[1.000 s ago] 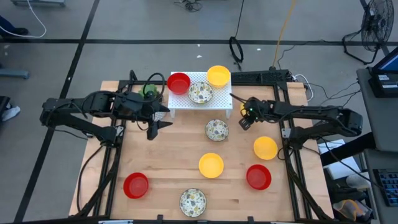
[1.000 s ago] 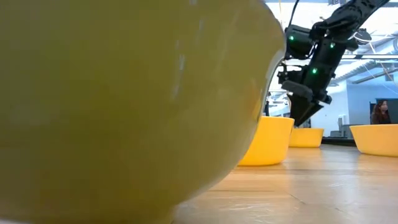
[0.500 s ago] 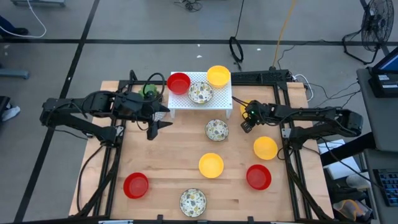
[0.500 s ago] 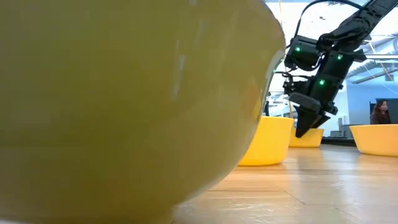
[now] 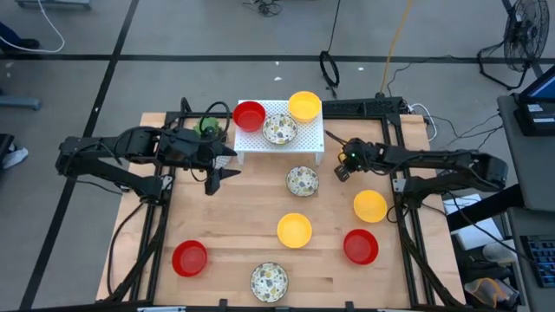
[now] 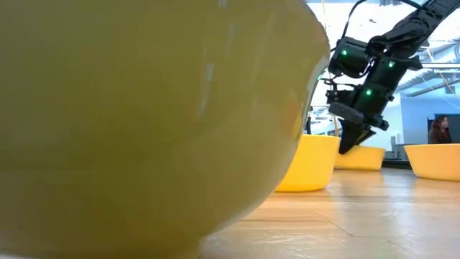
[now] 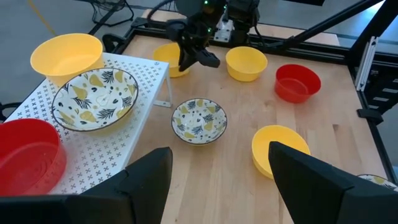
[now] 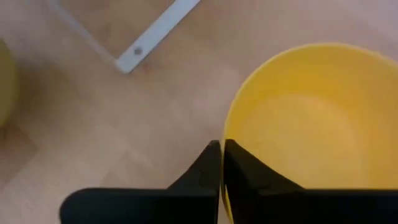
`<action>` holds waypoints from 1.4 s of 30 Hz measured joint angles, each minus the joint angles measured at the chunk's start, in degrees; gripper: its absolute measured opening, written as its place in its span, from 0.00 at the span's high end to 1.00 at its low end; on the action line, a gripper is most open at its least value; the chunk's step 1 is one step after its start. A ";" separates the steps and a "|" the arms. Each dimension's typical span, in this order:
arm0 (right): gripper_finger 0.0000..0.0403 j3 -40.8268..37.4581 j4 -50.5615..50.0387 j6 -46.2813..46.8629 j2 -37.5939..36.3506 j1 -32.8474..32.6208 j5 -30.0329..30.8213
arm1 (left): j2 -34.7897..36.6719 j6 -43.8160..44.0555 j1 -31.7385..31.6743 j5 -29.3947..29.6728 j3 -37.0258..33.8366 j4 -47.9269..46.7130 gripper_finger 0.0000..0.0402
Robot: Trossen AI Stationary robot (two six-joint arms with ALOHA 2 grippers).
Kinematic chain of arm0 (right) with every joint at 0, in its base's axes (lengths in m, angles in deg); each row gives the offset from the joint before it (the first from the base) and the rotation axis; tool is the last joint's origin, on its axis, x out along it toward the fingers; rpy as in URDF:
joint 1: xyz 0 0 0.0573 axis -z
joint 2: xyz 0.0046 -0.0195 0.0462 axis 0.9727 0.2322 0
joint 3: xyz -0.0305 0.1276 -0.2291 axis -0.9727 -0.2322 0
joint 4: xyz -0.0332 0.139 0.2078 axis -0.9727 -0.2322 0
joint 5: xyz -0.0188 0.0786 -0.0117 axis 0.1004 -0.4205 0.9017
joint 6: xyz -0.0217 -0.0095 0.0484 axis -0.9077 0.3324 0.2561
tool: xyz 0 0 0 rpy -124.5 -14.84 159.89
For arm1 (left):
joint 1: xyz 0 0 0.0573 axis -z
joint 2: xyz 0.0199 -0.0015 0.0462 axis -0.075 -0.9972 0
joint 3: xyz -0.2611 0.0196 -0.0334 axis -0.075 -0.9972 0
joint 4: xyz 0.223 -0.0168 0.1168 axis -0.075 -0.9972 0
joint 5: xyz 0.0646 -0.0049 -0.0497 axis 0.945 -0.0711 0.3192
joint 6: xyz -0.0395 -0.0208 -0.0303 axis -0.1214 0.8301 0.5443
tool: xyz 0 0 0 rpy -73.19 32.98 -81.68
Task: Pick & Place Mini bowls
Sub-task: Stack the yellow bowl on the yellow bowl on the shelf
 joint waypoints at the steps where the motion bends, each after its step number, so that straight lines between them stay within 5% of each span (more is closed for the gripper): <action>1: 0.99 0.47 -0.16 0.17 -0.63 0.00 0.49 | 0.00 -0.01 0.00 -0.02 0.00 -0.01 0.33; 14: 1.00 21.02 0.23 -10.82 -7.98 0.02 8.91 | 0.00 -0.11 0.02 -0.07 0.02 -1.29 0.33; 28: 1.00 44.03 -0.26 -22.50 13.67 1.55 8.51 | 0.00 -0.13 0.00 -0.02 0.02 -1.64 0.33; 42: 1.00 48.51 3.60 -21.67 23.91 5.25 2.60 | 0.00 -0.33 0.00 0.10 0.02 -1.57 0.33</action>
